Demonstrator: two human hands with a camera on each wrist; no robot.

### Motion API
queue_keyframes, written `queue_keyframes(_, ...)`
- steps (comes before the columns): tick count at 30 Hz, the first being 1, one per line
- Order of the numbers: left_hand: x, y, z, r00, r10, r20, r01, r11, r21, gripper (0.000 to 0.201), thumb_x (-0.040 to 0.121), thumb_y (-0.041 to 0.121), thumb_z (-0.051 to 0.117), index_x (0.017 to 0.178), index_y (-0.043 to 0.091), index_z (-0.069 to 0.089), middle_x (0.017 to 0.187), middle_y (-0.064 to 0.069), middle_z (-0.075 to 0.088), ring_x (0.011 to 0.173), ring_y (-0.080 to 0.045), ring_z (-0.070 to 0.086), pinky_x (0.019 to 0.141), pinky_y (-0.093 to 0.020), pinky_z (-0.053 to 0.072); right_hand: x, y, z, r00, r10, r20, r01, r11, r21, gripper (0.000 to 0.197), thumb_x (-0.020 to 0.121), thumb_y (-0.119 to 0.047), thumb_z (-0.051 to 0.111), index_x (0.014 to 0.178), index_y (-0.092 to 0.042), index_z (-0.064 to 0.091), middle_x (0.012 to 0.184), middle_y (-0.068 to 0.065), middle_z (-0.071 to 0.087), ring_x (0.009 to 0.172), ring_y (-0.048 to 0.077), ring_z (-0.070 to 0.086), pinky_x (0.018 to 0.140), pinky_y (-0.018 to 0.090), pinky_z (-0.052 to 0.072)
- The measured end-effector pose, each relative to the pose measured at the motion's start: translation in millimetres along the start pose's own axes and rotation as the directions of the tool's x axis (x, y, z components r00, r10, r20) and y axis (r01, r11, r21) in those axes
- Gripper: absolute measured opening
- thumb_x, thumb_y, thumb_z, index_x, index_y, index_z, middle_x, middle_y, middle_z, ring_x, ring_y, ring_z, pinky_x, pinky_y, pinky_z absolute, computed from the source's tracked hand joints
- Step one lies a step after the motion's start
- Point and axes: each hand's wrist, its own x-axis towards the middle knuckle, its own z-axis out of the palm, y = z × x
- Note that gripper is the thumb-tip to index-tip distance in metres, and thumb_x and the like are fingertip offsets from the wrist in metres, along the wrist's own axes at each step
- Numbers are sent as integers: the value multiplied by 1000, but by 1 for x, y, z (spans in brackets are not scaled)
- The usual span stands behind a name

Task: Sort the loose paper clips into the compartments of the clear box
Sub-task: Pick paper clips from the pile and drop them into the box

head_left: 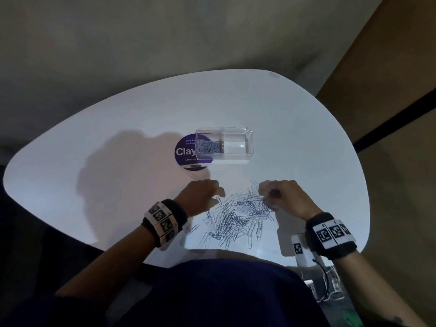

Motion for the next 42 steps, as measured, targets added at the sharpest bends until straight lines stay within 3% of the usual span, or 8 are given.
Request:
queue_keyframes(3,-4,-2,17,997,37,-71,-32,997,70,23,89,22,58,110,22,67,107,4,60,99,-15,59,74,-33,48,-13,15,-2,994,35,-101,-41,998,-52,37,75,8,71,72,-28,65,72,-9,70,68,6,69,74,31,56)
queue_keyframes(6,-5,-3,23,992,52,-115,-36,990,138,14,92,25,55,95,20,67,96,3,58,93,-18,58,65,-31,43,-24,18,-6,984,46,-175,-83,975,-207,35,74,3,70,68,-30,60,66,-20,60,72,12,62,75,32,52)
queue_keyframes(10,-3,1,25,992,-61,-111,67,996,51,8,86,21,58,89,14,61,95,1,56,95,-18,55,68,-29,40,-32,16,-4,983,85,-161,-129,950,-284,42,73,-5,64,64,-40,43,65,-11,49,70,15,48,69,34,46)
queue_keyframes(18,4,7,25,985,-164,-59,164,986,-2,14,78,20,66,86,9,61,98,-2,57,87,-19,58,71,-30,45,-28,19,5,985,80,-153,-116,962,-245,21,68,-3,67,74,-23,61,77,-6,54,77,18,56,70,40,51)
queue_keyframes(23,2,8,23,952,-248,-178,191,940,-284,24,72,10,67,65,14,45,64,-3,54,55,-12,42,54,-29,35,-25,18,7,993,32,-116,-64,957,-284,21,77,-11,70,76,-25,55,77,-8,50,76,14,49,69,36,46)
queue_keyframes(30,-16,4,16,951,-301,-70,182,728,-661,13,84,3,68,91,7,58,79,-10,71,56,-10,65,50,-21,50,-16,18,19,977,-25,-212,-2,992,-125,22,82,-3,63,91,-22,64,83,-8,60,78,16,58,72,34,51)
queue_keyframes(36,-32,-4,24,975,-221,2,184,807,-562,14,88,12,62,86,25,56,84,3,63,68,-9,57,68,-23,47,-23,22,18,965,55,-256,-108,975,-196,21,79,-14,76,98,-19,69,85,-6,53,84,17,54,77,35,48)
queue_keyframes(42,-37,15,43,995,-91,-28,73,917,-392,30,80,42,72,99,25,56,68,14,45,63,1,42,62,-17,32,-25,19,25,969,-6,-248,-63,961,-269,9,80,-13,70,79,-22,69,81,-10,52,81,15,54,70,33,47)
